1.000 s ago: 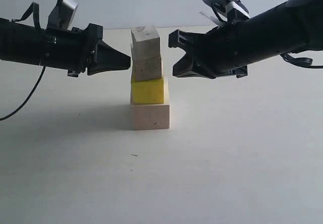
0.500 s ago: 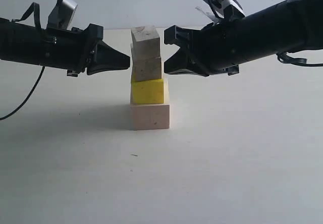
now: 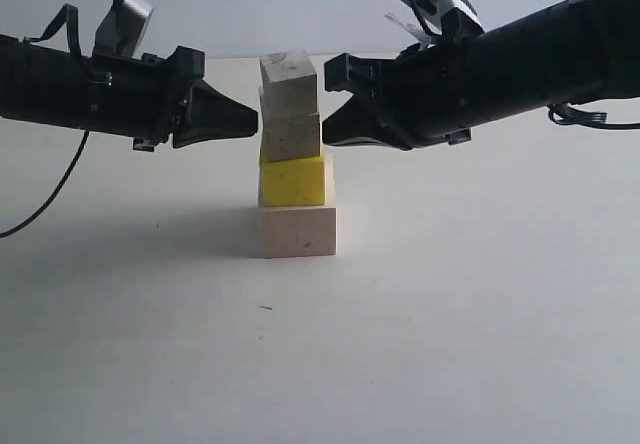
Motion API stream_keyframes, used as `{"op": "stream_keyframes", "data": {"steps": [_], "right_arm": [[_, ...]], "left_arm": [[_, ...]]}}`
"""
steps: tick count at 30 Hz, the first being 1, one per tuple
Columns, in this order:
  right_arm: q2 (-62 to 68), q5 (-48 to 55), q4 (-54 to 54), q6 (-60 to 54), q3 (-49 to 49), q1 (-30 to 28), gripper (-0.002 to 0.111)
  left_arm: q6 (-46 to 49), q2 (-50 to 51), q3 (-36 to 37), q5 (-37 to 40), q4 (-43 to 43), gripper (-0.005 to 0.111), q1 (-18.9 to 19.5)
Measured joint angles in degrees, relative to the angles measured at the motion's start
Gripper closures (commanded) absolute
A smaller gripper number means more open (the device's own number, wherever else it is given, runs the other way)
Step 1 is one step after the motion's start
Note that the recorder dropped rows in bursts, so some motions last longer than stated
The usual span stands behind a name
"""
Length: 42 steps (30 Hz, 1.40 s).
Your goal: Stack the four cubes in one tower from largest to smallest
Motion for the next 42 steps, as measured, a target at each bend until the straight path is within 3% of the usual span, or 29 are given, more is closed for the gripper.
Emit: {"op": "stream_keyframes", "data": {"steps": [31, 42], "right_arm": [[0.0, 2.5, 2.3, -5.3, 0.0, 0.0, 0.108], [0.0, -1.7, -6.9, 2.8, 0.0, 0.0, 0.108]], "left_arm": [[0.0, 0.0, 0.0, 0.8, -0.1, 0.107, 0.0], [0.0, 0.0, 0.0, 0.9, -0.1, 0.107, 0.0]]}}
